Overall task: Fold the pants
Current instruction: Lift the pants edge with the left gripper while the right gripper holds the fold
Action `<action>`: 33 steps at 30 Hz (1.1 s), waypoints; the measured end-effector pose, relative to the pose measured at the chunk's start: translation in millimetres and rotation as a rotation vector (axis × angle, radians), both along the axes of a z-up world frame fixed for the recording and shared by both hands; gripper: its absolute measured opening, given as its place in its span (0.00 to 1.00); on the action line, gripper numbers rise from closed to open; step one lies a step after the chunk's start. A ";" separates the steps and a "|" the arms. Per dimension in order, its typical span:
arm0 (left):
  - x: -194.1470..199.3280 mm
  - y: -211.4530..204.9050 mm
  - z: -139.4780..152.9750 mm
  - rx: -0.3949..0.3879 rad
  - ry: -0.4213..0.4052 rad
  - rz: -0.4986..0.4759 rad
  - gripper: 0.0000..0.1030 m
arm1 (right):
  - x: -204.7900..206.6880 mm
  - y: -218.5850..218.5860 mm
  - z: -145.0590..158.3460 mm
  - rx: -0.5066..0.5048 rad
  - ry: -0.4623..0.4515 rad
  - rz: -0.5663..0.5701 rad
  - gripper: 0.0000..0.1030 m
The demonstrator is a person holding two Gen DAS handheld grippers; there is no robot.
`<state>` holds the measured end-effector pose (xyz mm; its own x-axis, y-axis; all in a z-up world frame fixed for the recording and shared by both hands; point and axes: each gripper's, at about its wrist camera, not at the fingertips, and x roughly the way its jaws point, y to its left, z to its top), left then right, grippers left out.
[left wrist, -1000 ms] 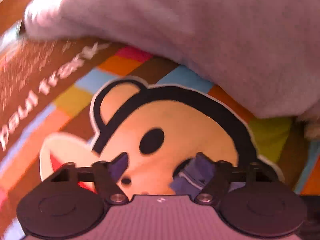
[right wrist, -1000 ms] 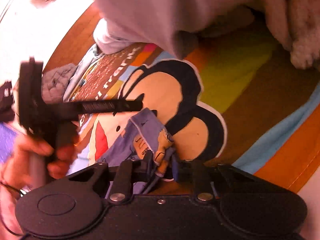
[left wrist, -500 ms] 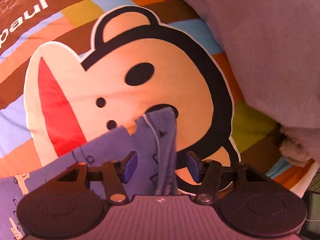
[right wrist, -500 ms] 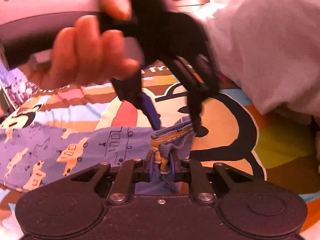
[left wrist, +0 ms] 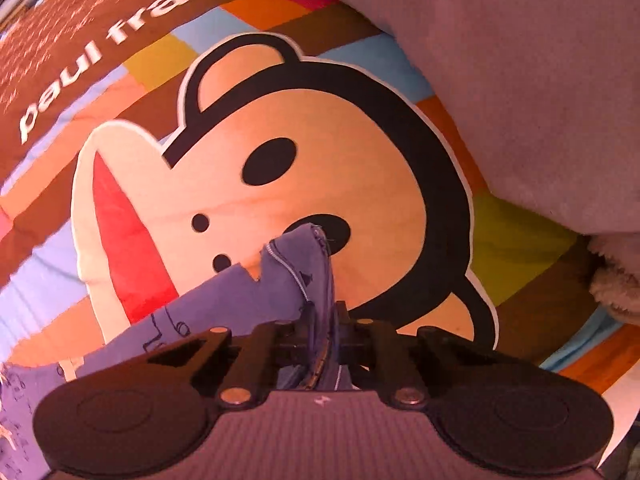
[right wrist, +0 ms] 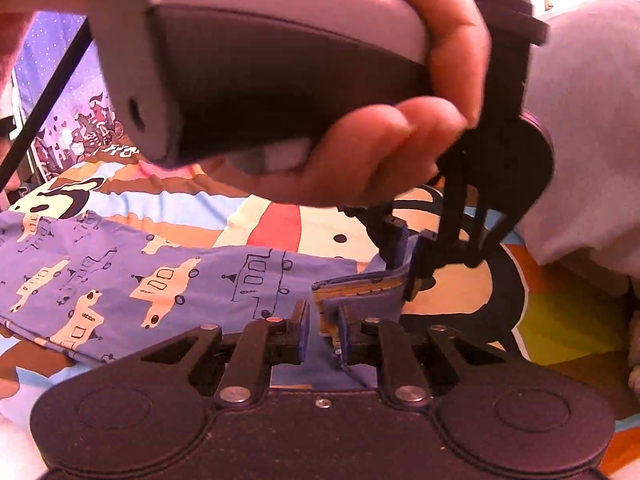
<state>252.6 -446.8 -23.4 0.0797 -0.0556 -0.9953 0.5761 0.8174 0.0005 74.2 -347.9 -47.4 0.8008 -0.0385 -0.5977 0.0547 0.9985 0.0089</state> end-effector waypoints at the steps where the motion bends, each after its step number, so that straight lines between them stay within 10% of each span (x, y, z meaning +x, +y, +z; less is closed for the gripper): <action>1: 3.8 3.5 -1.1 -0.014 0.018 0.032 0.08 | -1.7 0.2 0.6 -0.005 -0.002 -0.004 0.16; 6: 19.6 27.9 3.8 -0.109 0.097 0.181 0.08 | -19.3 5.8 7.3 -0.068 -0.059 -0.041 0.65; 11: 23.7 53.9 14.1 -0.207 0.121 0.287 0.08 | -13.5 14.8 4.3 -0.156 -0.063 -0.061 0.72; 14: 23.5 66.6 14.8 -0.246 0.133 0.352 0.07 | -2.1 22.0 0.6 -0.194 -0.049 -0.057 0.67; 18: 21.4 80.2 21.6 -0.294 0.132 0.383 0.07 | 3.6 33.2 -4.1 -0.292 -0.032 -0.055 0.30; 33: -14.7 208.6 87.2 -0.487 -0.067 0.401 0.07 | -18.6 89.4 36.1 -0.373 -0.208 0.071 0.11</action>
<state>237.8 -238.2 63.8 0.2497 -0.4538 -0.8554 0.2370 0.8851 -0.4004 55.6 -258.5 -11.3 0.9110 -0.1622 -0.3791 0.0212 0.9366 -0.3498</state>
